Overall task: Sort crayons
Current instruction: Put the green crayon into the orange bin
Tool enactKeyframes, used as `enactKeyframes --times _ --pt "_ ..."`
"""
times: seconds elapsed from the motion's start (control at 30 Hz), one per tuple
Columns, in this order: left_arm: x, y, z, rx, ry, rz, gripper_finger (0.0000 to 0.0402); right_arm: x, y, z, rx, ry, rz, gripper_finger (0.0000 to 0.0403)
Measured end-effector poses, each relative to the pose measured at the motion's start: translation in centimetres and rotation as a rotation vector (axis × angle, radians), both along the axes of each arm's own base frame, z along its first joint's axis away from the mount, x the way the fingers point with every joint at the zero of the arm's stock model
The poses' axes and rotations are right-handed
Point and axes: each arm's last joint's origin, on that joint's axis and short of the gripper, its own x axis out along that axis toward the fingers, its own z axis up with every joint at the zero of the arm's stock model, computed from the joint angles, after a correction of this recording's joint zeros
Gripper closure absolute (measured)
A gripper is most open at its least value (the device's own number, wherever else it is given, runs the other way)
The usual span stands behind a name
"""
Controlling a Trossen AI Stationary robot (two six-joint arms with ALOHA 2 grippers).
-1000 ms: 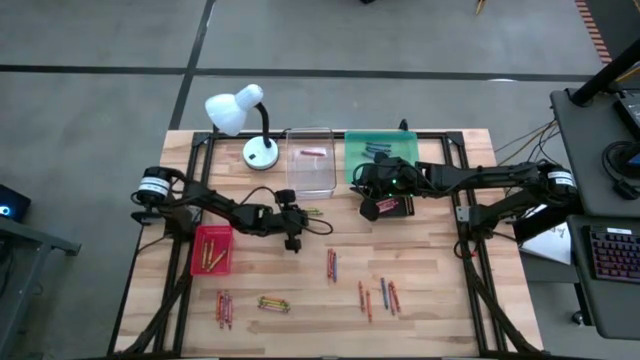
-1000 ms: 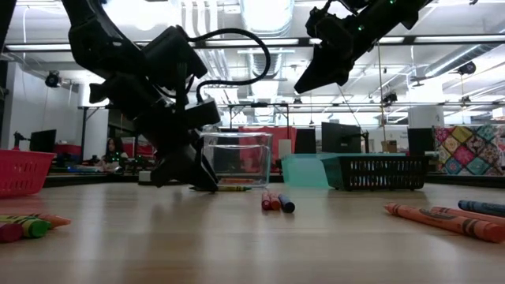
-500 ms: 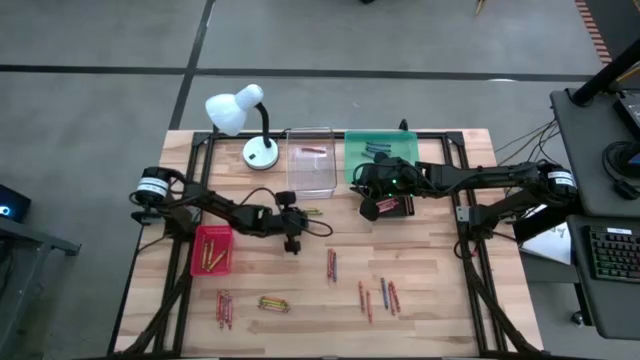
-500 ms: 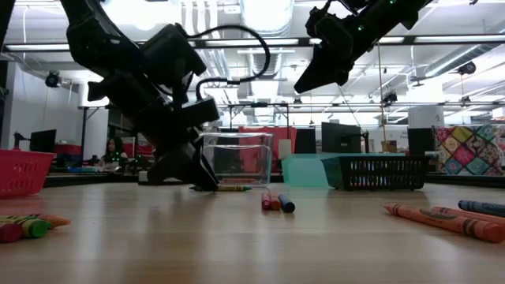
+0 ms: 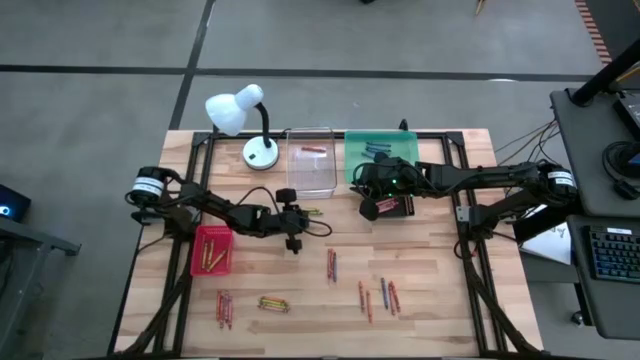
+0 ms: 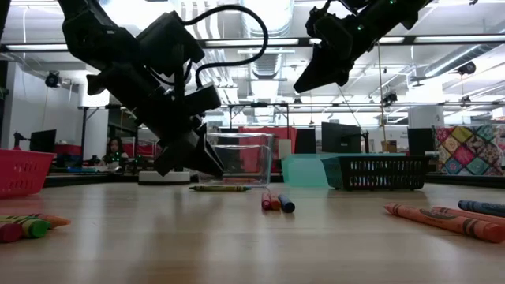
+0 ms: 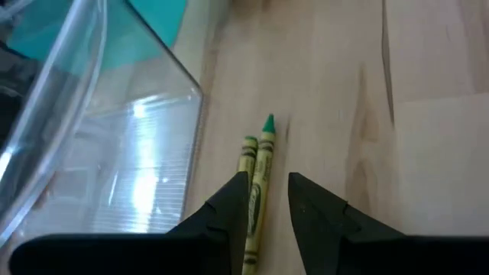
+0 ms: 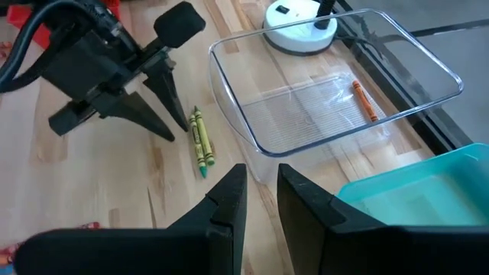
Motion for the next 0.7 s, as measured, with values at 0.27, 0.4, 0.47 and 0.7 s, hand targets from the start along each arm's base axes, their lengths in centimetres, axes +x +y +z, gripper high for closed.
enactKeyframes --times 0.27,0.4,0.47,0.7 --pt "0.0 0.0 0.0 0.029 0.015 -0.026 0.0324 0.5 -0.1 0.6 0.029 -0.092 -0.028 0.0337" --pt "0.0 0.0 0.0 0.042 0.023 -0.040 0.0324 1.1 -0.2 0.8 0.047 -0.159 -0.042 0.0337" --pt "0.0 0.0 0.0 0.050 0.028 -0.048 0.0324 1.5 -0.2 0.7 0.054 -0.182 -0.047 0.0337" --pt "0.1 0.0 0.1 0.048 0.021 -0.051 0.0324 2.5 -0.4 -0.9 0.098 -0.147 -0.070 0.0337"
